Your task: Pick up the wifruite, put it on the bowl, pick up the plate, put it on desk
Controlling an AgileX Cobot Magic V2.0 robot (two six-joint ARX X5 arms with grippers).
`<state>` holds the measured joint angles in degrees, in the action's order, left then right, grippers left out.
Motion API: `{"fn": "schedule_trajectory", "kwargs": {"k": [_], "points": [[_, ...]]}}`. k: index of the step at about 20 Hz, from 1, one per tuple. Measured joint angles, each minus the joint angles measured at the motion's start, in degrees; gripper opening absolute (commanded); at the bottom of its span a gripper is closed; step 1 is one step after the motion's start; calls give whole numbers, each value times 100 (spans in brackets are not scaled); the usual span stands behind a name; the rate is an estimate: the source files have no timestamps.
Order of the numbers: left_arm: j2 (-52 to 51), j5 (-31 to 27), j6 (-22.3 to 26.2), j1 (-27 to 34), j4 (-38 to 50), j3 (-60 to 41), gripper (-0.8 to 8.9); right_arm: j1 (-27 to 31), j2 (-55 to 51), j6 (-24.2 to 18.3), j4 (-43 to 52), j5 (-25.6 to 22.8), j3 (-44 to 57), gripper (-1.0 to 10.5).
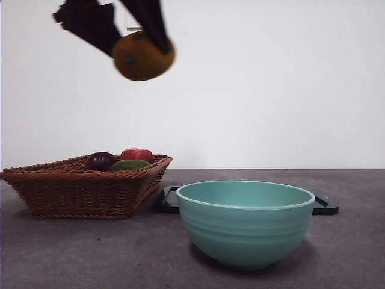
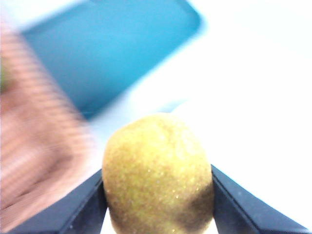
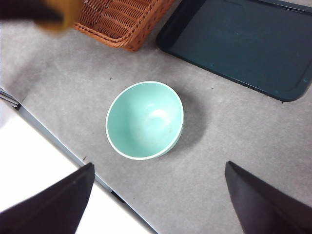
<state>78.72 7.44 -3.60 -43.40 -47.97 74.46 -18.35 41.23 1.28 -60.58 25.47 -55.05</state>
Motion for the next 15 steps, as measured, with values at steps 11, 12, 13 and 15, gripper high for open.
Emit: {"fn": "schedule_trajectory", "kwargs": {"k": [11, 12, 13, 15], "points": [[1773, -11, 234, -1102, 717, 2, 207, 2, 0, 0, 0, -2, 0, 429], [1921, -11, 269, -1134, 758, 2, 206, 2, 0, 0, 0, -2, 0, 429], [2057, -39, 275, -1167, 778, 2, 206, 2, 0, 0, 0, -2, 0, 429], [2280, -208, 315, -1231, 881, 0, 206, 2, 0, 0, 0, -2, 0, 429]]}}
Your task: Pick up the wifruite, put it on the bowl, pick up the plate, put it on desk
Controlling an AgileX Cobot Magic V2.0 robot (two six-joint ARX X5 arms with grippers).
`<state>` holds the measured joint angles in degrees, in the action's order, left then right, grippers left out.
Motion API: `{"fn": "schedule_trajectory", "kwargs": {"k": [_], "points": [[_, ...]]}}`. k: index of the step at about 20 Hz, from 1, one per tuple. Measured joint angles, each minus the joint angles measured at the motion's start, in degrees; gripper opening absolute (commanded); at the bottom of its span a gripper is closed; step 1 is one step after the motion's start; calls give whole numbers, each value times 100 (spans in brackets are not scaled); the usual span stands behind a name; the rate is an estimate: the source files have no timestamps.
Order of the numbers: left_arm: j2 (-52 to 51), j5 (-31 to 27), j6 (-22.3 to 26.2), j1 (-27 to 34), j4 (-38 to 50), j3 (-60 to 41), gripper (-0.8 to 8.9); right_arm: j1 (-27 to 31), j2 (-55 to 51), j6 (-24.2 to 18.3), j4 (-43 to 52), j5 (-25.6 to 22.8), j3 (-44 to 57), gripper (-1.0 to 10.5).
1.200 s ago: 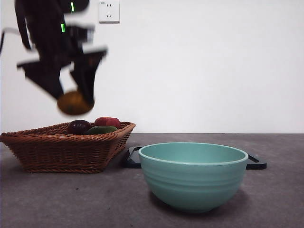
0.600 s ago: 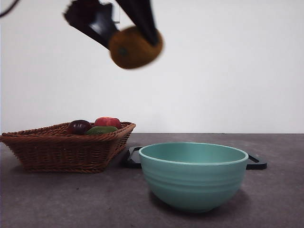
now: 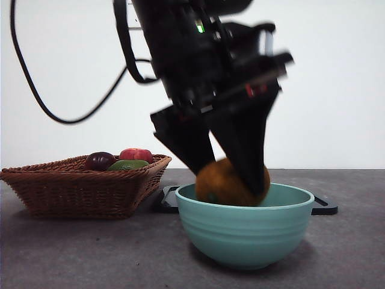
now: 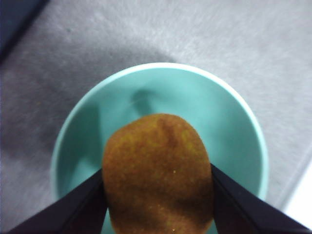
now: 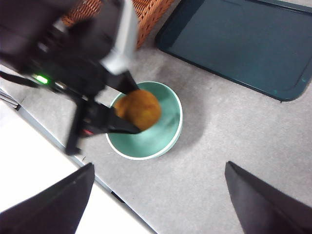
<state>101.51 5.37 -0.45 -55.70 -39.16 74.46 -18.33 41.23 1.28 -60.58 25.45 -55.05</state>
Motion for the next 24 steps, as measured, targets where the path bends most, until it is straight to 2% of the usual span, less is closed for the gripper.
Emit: {"fn": "schedule_trajectory", "kwargs": {"k": [9, 12, 19, 24], "points": [[520, -72, 87, -74, 136, 0, 229, 0, 0, 0, 0, 0, 0, 429], [520, -72, 98, -129, 192, 2, 349, 0, 0, 0, 0, 0, 0, 429], [470, -74, 96, -155, 166, 72, 352, 0, 0, 0, 2, 0, 0, 429], [-175, -76, 59, -76, 125, 267, 351, 0, 0, 0, 0, -2, 0, 429]]}}
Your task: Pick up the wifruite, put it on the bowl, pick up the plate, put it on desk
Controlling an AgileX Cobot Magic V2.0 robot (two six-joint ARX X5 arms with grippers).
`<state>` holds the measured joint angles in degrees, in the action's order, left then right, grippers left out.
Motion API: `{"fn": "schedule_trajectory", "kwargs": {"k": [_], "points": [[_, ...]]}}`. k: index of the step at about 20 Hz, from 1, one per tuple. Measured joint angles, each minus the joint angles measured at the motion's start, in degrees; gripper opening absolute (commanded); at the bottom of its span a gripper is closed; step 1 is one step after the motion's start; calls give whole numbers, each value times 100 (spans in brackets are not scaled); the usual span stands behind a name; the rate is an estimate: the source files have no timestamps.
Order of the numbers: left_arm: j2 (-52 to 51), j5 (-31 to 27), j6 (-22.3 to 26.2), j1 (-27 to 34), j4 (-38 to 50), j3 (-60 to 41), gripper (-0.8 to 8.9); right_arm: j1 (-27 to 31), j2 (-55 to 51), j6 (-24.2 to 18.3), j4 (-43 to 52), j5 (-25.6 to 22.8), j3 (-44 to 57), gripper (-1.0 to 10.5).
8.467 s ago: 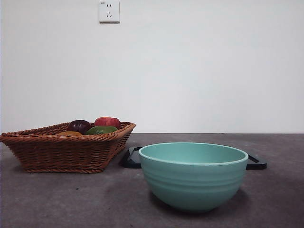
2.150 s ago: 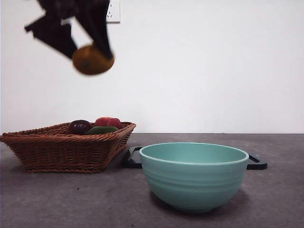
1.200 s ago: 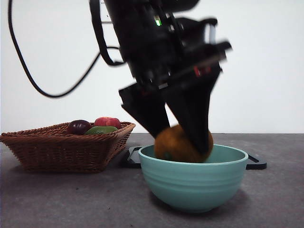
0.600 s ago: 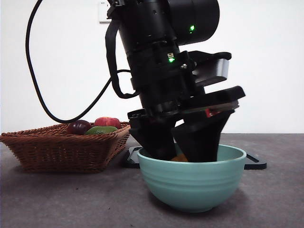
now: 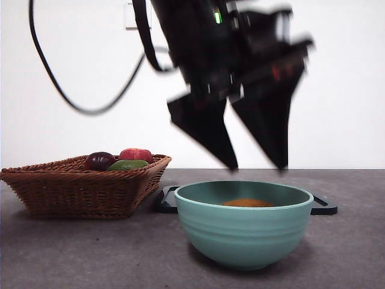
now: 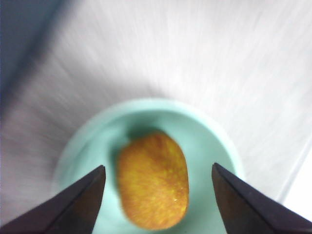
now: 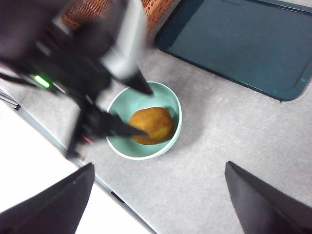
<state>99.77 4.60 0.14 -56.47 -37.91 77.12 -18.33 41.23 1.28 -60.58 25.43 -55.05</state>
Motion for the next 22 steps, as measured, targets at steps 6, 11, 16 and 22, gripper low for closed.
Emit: {"fn": "schedule_trajectory", "kwargs": {"k": [6, 11, 16, 22], "points": [[-1512, -2, -295, 791, 2, 48, 343, 0, 0, 0, 0, -2, 0, 429], [-2813, 0, -433, 1779, -199, 48, 343, 0, 0, 0, 0, -2, 0, 429], [-4004, 498, -481, 2446, -317, -1054, 343, 0, 0, 0, 2, -28, 0, 429], [-5254, 2179, -555, 2476, -739, -2793, 342, 0, 0, 0, 42, -33, 0, 429]]}}
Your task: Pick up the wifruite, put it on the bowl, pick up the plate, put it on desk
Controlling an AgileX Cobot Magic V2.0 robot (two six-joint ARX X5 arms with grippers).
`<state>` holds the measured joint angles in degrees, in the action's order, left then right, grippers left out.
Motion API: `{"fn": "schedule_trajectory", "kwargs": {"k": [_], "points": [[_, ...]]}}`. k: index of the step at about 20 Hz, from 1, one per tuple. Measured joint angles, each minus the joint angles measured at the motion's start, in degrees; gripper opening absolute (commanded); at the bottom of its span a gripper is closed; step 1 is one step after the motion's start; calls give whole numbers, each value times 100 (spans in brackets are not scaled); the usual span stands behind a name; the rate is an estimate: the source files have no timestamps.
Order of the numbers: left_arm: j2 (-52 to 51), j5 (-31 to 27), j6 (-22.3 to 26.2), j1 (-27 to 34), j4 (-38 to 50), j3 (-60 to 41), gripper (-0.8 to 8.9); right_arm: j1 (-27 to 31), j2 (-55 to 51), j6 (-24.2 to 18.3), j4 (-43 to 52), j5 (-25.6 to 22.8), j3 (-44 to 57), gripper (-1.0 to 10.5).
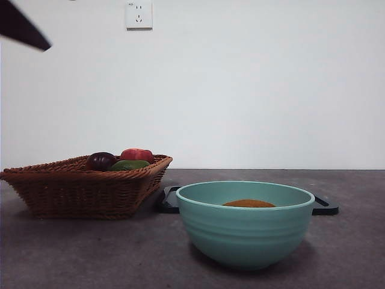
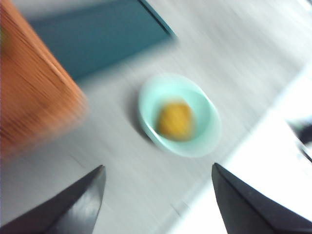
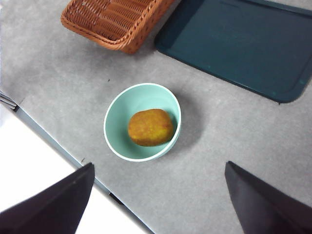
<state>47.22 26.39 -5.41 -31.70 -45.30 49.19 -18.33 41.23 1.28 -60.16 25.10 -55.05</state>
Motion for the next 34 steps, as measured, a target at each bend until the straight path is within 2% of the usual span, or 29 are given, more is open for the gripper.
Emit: {"fn": "schedule_trajectory", "kwargs": {"k": [1, 3, 13, 17, 21, 24, 26, 30, 34], "points": [[-55, 297, -2, -26, -195, -101, 341, 0, 0, 0, 2, 0, 0, 429], [-109, 481, 42, -79, -476, -138, 340, 0, 0, 0, 2, 0, 0, 429], [-153, 507, 109, -122, -459, -138, 340, 0, 48, 111, 0, 0, 0, 428], [-153, 509, 111, -122, -295, -138, 340, -2, 472, 203, 26, 0, 0, 427], [-153, 507, 129, -122, -280, -138, 340, -94, 942, 321, 859, 0, 367, 426], [-153, 507, 138, -122, -280, -138, 340, -293, 1259, 501, 1666, -2, 964, 357], [-153, 507, 144, -122, -278, -138, 340, -472, 1475, 597, 2179, -37, 1231, 357], [-153, 509, 146, -122, -273, -138, 340, -881, 2068, 673, 2647, -538, 1290, 353], [-153, 509, 146, -122, -271, -138, 340, -1290, 2677, 737, 3230, -872, 1290, 263]]}}
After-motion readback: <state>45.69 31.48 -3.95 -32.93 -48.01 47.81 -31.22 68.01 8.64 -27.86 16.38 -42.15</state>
